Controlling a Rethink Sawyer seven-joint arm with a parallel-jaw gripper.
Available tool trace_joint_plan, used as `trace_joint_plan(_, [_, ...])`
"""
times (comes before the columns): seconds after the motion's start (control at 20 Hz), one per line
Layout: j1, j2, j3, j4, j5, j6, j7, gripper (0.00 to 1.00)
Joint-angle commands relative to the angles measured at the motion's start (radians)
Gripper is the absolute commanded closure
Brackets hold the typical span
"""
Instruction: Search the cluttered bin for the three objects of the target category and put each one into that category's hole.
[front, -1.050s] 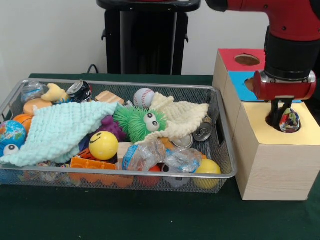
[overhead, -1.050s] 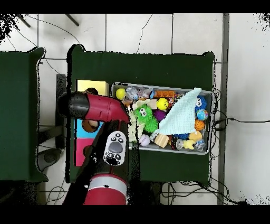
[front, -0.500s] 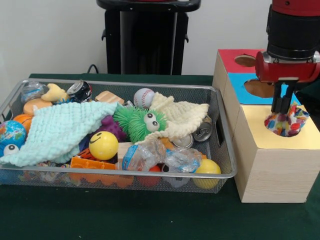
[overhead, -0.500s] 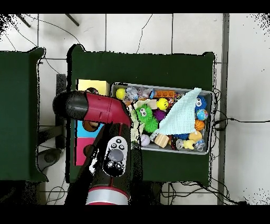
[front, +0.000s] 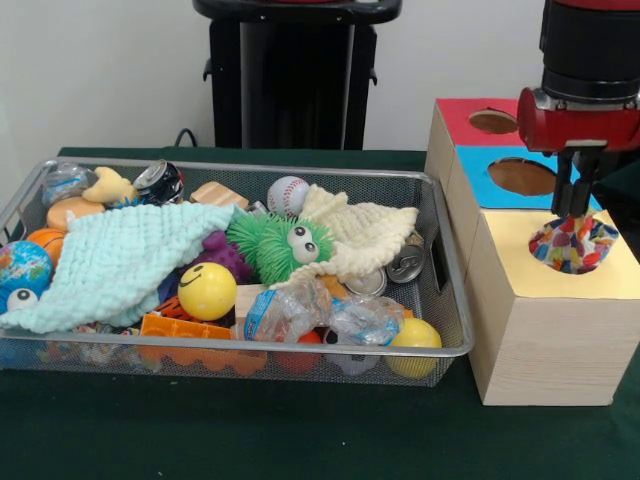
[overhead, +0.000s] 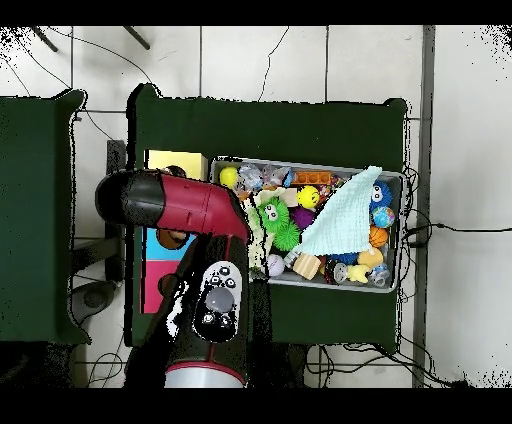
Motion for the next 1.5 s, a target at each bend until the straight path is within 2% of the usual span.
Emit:
trace_joint_plan(0.05, [-0.022,-0.004,0.056,0.098,-0.019,0.121,0.165,1.0])
trace_joint_plan(0.35, [-0.023,-0.005,0.058,0.097,-0.018,0.096,0.168,1.0])
trace_joint_plan(0.6, [-0.021,0.034,0.071,0.084,-0.012,0.009,0.179,1.0])
trace_joint_plan(0.95, [-0.052,0.111,0.134,0.084,-0.005,-0.147,0.162,1.0])
trace_joint_plan(1.2, [-0.081,0.149,0.183,0.078,-0.004,-0.222,0.151,1.0])
trace_joint_plan(1.5, [-0.096,0.163,0.212,0.08,-0.009,-0.248,0.156,1.0])
